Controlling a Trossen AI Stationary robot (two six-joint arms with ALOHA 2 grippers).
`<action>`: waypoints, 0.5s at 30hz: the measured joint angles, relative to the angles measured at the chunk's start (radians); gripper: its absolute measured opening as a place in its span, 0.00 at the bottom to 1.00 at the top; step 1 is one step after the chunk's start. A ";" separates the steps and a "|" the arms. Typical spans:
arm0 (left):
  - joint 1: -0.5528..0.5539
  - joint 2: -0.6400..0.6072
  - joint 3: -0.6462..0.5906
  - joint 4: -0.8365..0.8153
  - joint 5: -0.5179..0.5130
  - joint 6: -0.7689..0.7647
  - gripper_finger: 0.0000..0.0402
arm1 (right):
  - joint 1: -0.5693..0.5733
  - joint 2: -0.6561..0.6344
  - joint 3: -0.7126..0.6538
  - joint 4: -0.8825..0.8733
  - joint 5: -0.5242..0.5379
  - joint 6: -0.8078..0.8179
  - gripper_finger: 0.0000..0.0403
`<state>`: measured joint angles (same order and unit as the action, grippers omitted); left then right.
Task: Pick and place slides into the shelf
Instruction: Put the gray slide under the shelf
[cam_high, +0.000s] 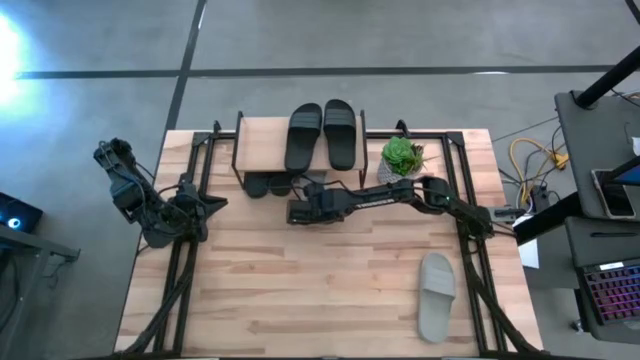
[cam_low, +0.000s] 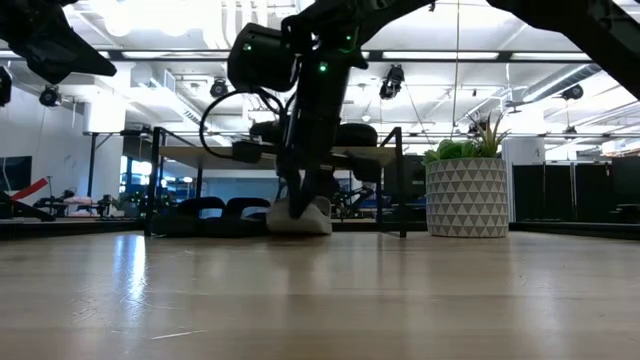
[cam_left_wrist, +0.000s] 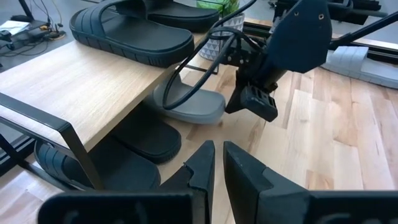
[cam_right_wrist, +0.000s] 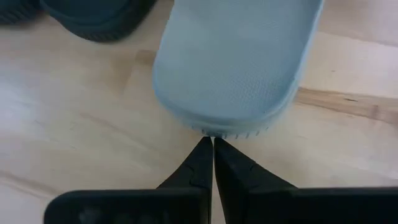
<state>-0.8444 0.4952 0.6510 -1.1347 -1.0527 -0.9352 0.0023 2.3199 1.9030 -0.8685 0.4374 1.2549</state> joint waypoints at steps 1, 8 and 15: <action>0.000 0.001 0.000 0.000 0.000 0.000 0.05 | -0.001 0.000 0.000 0.009 0.000 0.000 0.02; 0.000 0.003 0.000 0.001 0.000 0.000 0.05 | -0.011 0.022 -0.001 0.139 -0.002 -0.049 0.02; 0.000 0.002 0.001 0.002 0.000 0.000 0.05 | 0.004 0.031 -0.001 0.068 0.059 0.005 0.02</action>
<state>-0.8444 0.4969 0.6520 -1.1325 -1.0524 -0.9352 0.0059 2.3506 1.9022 -0.8010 0.4963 1.2597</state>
